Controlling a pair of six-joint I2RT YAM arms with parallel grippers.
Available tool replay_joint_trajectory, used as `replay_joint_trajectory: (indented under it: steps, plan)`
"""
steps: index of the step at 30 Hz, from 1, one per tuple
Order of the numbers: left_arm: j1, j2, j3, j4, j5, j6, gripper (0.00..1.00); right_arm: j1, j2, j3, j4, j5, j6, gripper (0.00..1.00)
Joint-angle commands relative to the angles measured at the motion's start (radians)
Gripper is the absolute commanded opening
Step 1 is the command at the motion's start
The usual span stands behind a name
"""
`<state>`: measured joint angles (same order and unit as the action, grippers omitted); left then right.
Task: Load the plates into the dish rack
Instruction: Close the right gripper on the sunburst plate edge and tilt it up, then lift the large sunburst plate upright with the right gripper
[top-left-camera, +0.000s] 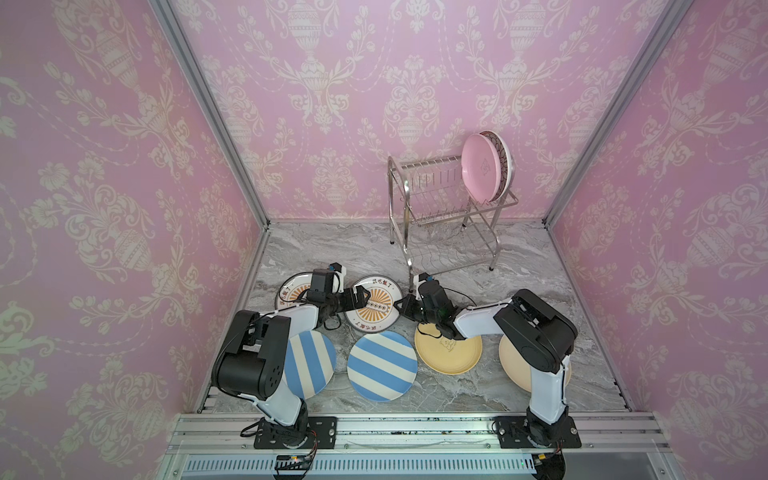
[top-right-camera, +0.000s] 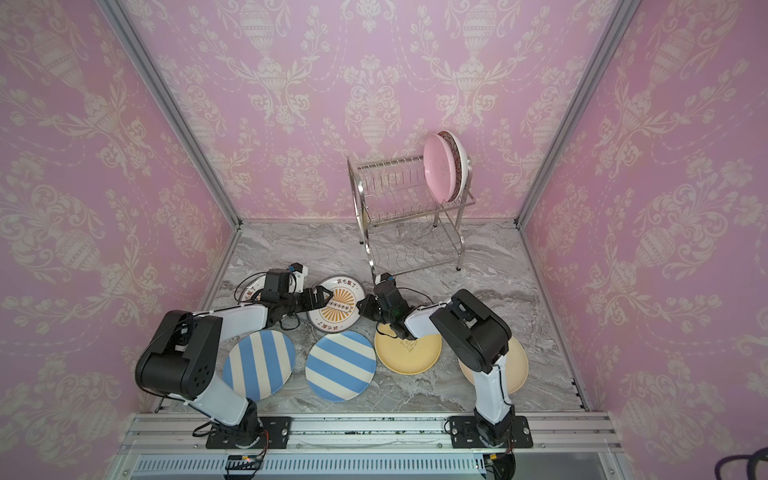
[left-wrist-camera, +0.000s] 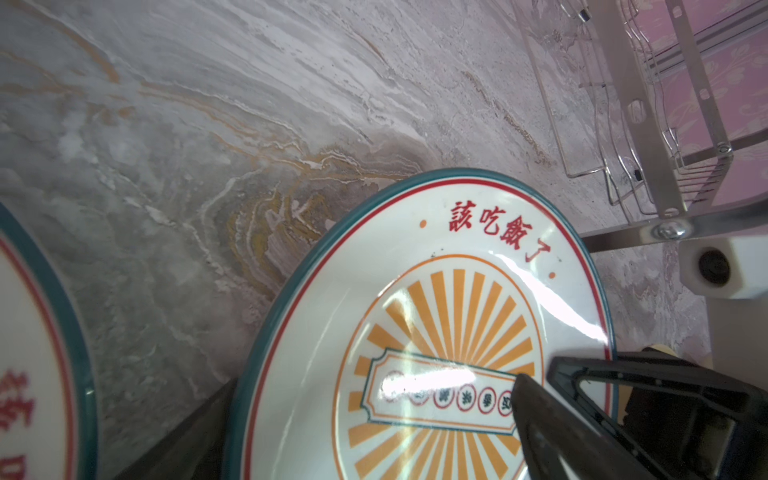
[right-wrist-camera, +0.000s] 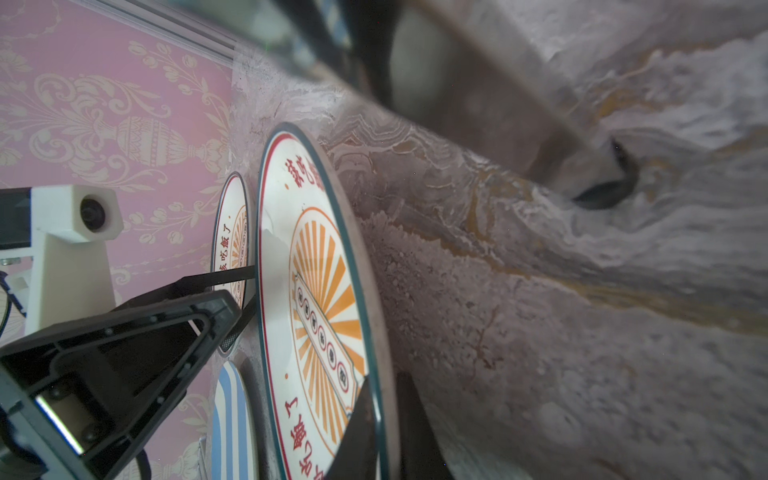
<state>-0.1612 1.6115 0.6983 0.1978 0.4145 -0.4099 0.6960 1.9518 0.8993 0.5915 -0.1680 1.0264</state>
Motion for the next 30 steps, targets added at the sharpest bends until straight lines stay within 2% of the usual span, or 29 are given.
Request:
replay_joint_trajectory:
  steps: [1,5,12,14,17,21,24,27,30]
  plan:
    - [-0.015,-0.049,-0.004,-0.007,0.028,0.011,0.99,0.005,-0.065,-0.013,0.030,-0.006,-0.001,0.08]
    - [-0.014,-0.069,0.017,-0.063,-0.003,0.046,0.99,0.006,-0.115,-0.014,-0.041,0.023,-0.038,0.04]
    - [-0.012,-0.106,0.026,-0.065,-0.025,0.044,0.99,0.010,-0.182,-0.010,-0.132,0.029,-0.097,0.00]
    - [-0.013,-0.121,0.076,-0.092,-0.038,0.060,0.99,0.018,-0.209,-0.004,-0.193,0.044,-0.129,0.00]
    - [-0.003,-0.157,0.112,-0.152,-0.074,0.100,0.99,0.044,-0.274,0.028,-0.363,0.114,-0.219,0.00]
    - [0.032,-0.221,0.141,-0.173,-0.083,0.112,0.99,0.089,-0.388,0.100,-0.666,0.279,-0.363,0.00]
    - [0.045,-0.251,0.169,-0.180,-0.091,0.124,0.99,0.095,-0.497,0.139,-0.825,0.352,-0.417,0.00]
    - [0.047,-0.252,0.201,-0.172,-0.060,0.118,0.99,0.095,-0.606,0.206,-1.016,0.406,-0.466,0.00]
    - [0.042,-0.244,0.197,-0.095,0.023,0.109,0.99,0.094,-0.697,0.306,-1.221,0.485,-0.504,0.00]
